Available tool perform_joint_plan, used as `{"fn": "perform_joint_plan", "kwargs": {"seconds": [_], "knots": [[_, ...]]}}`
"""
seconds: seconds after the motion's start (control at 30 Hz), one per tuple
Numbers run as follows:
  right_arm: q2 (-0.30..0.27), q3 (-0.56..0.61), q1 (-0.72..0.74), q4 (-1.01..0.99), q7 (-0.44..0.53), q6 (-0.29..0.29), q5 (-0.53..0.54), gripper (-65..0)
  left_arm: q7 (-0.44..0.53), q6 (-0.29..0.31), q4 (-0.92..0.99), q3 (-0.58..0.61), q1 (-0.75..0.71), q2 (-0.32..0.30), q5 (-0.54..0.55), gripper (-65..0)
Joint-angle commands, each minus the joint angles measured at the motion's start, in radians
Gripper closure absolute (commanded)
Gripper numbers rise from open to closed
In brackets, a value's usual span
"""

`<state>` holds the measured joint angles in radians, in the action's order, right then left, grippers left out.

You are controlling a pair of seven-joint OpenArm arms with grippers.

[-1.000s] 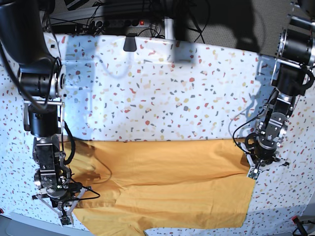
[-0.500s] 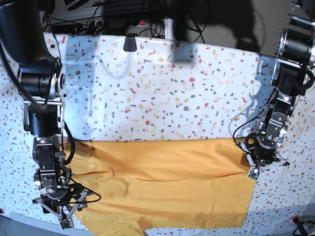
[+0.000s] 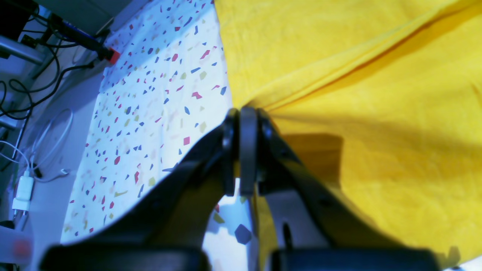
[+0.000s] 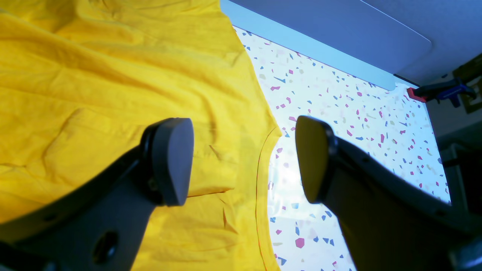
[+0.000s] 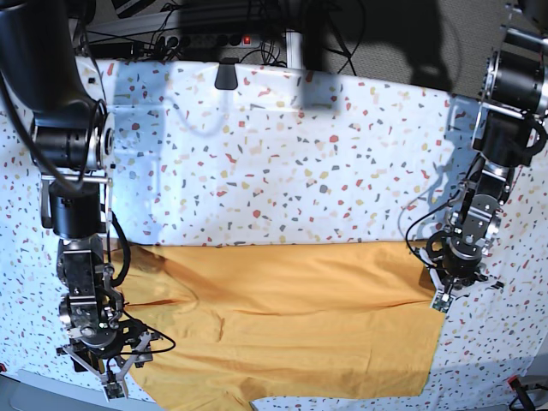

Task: Fold the T-shirt properly
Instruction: 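Lay the folded shoulder edge down and open both grippers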

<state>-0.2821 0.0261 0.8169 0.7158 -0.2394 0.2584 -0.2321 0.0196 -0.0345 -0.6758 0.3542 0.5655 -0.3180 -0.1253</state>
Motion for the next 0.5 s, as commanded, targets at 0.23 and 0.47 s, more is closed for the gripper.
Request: {"fn": "perform_joint_plan", "kwargs": {"seconds": [0.23, 0.47], "knots": [[-0.009, -0.004, 0.035, 0.017, 0.026, -0.005, 0.084, -42.0, 0.06, -0.124, -0.013, -0.006, 0.034, -0.012, 0.006, -25.6], [-0.009, -0.004, -0.029, -0.023, 0.059, -0.001, 0.079, -42.0, 0.06, 0.024, -0.013, -0.006, 0.034, -0.011, 0.394, -25.6]]}}
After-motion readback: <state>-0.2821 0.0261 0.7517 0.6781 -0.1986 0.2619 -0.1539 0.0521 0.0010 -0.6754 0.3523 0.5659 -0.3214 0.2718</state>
